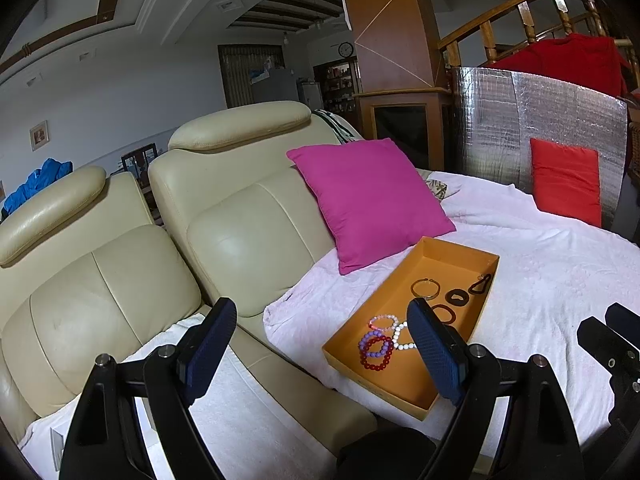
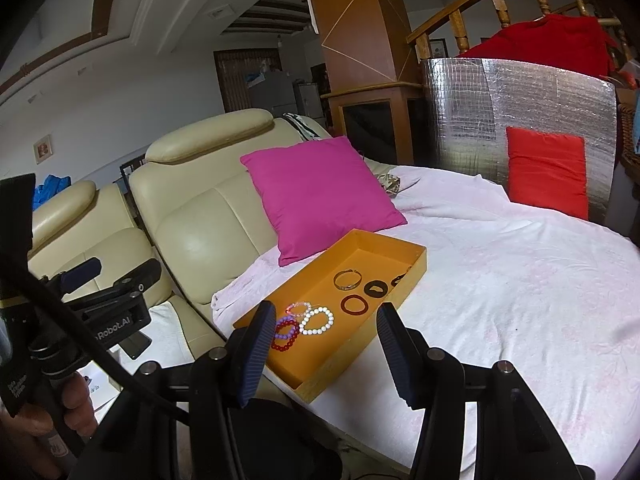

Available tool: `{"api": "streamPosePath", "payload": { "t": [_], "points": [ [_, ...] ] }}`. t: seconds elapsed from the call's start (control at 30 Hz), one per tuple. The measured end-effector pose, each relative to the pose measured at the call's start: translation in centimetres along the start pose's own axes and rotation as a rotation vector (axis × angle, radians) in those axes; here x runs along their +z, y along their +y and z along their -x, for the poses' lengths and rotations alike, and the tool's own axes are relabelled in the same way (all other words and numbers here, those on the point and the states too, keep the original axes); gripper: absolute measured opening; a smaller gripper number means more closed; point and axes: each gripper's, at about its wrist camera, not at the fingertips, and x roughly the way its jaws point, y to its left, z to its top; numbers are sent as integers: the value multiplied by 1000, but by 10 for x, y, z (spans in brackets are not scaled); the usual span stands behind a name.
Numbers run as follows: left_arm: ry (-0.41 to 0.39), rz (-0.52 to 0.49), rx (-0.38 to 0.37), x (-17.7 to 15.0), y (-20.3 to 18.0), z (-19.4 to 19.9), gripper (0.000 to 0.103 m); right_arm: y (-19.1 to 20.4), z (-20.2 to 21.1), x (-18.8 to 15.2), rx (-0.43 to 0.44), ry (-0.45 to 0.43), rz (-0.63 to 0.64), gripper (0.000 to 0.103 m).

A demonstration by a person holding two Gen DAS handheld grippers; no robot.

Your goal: Organize jewelry

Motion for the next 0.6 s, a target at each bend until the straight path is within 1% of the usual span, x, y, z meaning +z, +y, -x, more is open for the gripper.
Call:
{"api": "streamPosePath", "payload": {
  "t": [0.6],
  "points": [
    [8, -1, -9, 0, 4, -8, 87, 3, -11, 5, -23, 14, 16, 57]
  ]
}}
